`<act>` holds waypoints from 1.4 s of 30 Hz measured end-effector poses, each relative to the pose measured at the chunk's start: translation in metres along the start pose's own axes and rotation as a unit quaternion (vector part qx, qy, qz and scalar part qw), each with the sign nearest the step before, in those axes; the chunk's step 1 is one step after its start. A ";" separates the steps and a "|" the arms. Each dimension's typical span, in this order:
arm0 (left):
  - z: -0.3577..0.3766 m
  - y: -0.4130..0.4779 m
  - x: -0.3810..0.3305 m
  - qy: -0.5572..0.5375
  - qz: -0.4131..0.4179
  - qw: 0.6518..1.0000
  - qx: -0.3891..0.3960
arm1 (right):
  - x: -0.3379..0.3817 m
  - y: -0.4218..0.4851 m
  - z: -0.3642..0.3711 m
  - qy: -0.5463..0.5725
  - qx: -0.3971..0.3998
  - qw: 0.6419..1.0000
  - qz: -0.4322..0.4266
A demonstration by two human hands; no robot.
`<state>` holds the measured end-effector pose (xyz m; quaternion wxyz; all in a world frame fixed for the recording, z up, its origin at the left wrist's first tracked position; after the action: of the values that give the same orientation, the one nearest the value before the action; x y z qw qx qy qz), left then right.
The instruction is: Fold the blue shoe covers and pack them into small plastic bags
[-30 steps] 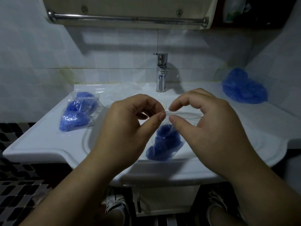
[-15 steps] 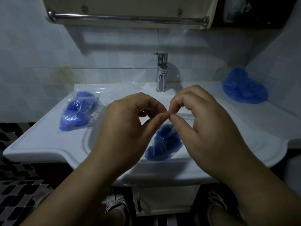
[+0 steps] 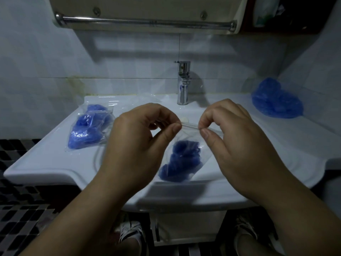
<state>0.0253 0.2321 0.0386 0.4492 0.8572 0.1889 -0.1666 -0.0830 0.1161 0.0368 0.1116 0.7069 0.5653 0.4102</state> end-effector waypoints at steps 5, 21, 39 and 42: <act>-0.009 0.005 0.017 -0.052 -0.048 0.997 -0.016 | -0.022 -0.002 -0.008 -0.002 0.004 1.000 0.020; 0.007 0.005 0.042 -0.181 -0.132 0.975 0.010 | -0.046 -0.004 0.000 0.377 -0.017 0.913 0.156; 0.010 -0.019 0.086 -0.160 -0.299 0.921 0.191 | -0.032 0.010 0.076 0.413 0.041 0.864 0.285; -0.016 -0.016 0.115 -0.053 -0.286 0.953 0.090 | -0.022 0.016 0.094 0.461 0.028 0.828 0.318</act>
<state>0.1200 0.2736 -0.0160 0.3131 0.7940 0.3860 -0.3500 -0.0055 0.1203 -0.0232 -0.3184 0.5790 0.3064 0.6852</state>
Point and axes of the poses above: each hand's wrist, its own y-axis towards the middle knuckle, its own z-axis out of the palm, x = y × z, the point moved 6 cm from there along y, towards the middle knuckle, and after that the axes turned 10 degrees about y, right-handed, at the moved point
